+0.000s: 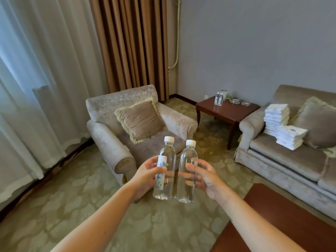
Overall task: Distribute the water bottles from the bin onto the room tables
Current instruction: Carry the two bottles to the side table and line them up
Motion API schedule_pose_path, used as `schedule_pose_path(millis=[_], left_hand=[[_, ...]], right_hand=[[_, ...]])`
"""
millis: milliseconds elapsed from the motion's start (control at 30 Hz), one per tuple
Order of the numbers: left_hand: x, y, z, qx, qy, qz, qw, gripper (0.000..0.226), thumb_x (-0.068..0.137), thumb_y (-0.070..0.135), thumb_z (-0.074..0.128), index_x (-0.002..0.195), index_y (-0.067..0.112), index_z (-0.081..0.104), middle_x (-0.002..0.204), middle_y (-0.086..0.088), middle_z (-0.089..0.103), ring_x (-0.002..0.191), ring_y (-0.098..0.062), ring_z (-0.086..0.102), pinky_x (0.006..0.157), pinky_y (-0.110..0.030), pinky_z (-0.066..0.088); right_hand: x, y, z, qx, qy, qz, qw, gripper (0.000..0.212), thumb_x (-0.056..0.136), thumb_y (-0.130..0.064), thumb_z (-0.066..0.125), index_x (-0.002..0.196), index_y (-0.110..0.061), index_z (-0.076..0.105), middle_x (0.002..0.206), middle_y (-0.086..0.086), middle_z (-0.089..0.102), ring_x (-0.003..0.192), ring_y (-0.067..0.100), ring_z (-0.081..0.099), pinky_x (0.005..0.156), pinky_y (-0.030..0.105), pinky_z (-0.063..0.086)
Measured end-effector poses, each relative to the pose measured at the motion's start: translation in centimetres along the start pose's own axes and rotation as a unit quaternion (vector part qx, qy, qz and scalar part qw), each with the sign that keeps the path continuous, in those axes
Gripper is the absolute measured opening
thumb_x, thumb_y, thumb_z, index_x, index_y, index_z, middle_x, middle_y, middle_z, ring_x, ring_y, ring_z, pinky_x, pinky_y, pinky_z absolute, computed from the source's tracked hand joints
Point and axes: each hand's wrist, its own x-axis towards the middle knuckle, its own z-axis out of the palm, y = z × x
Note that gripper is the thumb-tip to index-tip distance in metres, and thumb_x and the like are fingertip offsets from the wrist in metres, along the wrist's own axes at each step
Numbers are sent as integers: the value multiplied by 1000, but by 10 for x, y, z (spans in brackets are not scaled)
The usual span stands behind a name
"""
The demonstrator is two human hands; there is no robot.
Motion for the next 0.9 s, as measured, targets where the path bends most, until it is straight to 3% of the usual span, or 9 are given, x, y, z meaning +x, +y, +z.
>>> schedule_pose_path(millis=[167, 333, 567, 700, 833, 900], left_hand=[[113, 43, -20, 11, -12, 12, 1000, 75, 60, 16, 82, 129, 11, 55, 122, -22, 63, 107, -43, 65, 96, -63, 47], [206, 65, -36, -9, -21, 4, 1000, 76, 62, 13, 81, 132, 10, 52, 121, -22, 63, 105, -43, 66, 89, -58, 53], [361, 92, -57, -5, -62, 0, 998, 73, 62, 15, 83, 129, 12, 55, 125, -22, 61, 105, -44, 65, 93, -62, 50], [455, 116, -63, 8, -99, -12, 995, 64, 70, 9, 75, 131, 10, 54, 118, -18, 66, 104, -42, 67, 86, -53, 56], [538, 139, -60, 24, -148, -30, 988, 57, 76, 5, 73, 130, 9, 54, 114, -17, 69, 103, -40, 67, 87, -51, 55], [573, 142, -54, 28, -165, -39, 985, 55, 79, 4, 72, 130, 9, 54, 115, -18, 69, 106, -41, 66, 91, -54, 53]], right_hand=[[109, -53, 0, -11, 1, -19, 1000, 60, 64, -17, 85, 119, -13, 61, 105, 14, 76, 95, 34, 74, 64, 35, 62], [199, -88, -7, -27, 27, -30, 999, 62, 60, -22, 87, 117, -13, 63, 103, 12, 77, 92, 32, 75, 88, 50, 56], [335, -120, -22, -38, 67, -52, 996, 79, 56, -31, 90, 126, -16, 57, 109, 11, 75, 97, 30, 74, 88, 48, 58], [411, -141, -30, -25, 115, -58, 991, 78, 60, -32, 91, 128, -18, 56, 107, 9, 76, 96, 28, 74, 94, 52, 56], [470, -162, -44, -24, 164, -65, 984, 112, 34, -51, 97, 132, -19, 53, 112, 9, 74, 99, 26, 74, 95, 53, 55], [492, -168, -56, -11, 177, -63, 982, 116, 31, -51, 98, 133, -18, 53, 112, 10, 74, 101, 28, 73, 97, 55, 54]])
